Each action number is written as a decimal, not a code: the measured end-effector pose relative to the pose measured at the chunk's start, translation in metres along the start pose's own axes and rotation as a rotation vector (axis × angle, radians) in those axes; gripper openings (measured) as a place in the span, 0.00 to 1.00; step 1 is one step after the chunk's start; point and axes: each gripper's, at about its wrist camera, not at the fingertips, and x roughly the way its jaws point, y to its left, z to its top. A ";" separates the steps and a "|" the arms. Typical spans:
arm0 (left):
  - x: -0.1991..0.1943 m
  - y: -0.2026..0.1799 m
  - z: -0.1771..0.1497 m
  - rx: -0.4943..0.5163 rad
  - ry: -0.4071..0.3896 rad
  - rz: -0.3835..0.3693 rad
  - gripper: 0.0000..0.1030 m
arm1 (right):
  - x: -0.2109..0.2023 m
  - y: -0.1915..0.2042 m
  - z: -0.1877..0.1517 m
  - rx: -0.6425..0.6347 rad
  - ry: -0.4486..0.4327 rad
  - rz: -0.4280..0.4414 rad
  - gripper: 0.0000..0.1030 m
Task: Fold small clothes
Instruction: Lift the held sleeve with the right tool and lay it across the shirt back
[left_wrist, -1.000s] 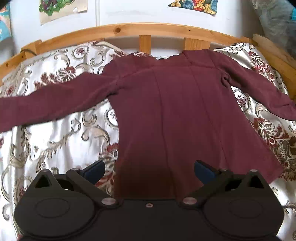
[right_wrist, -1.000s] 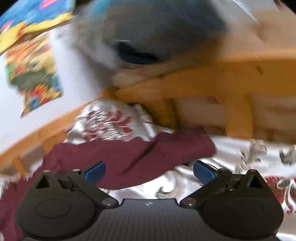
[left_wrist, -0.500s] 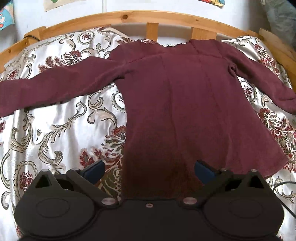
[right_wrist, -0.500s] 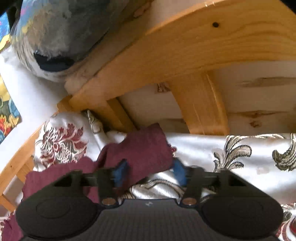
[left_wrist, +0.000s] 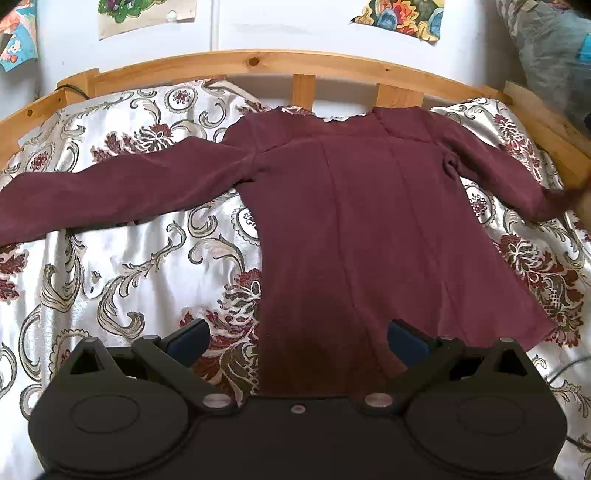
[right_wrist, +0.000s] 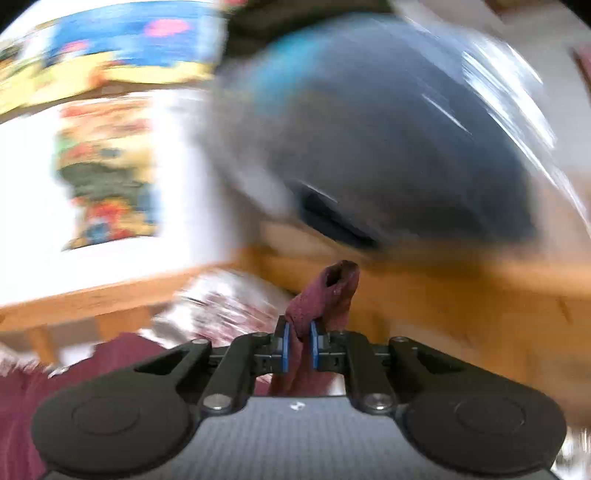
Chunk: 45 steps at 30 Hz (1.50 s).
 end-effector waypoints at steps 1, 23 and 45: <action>-0.001 0.001 0.000 0.000 -0.005 0.000 0.99 | -0.004 0.017 0.007 -0.054 -0.021 0.044 0.13; -0.014 0.053 0.005 -0.173 -0.093 0.093 0.99 | -0.096 0.276 -0.126 -0.909 0.079 0.871 0.14; 0.141 0.030 0.054 -0.084 -0.007 0.184 0.99 | 0.074 0.172 -0.058 -0.526 0.391 0.493 0.69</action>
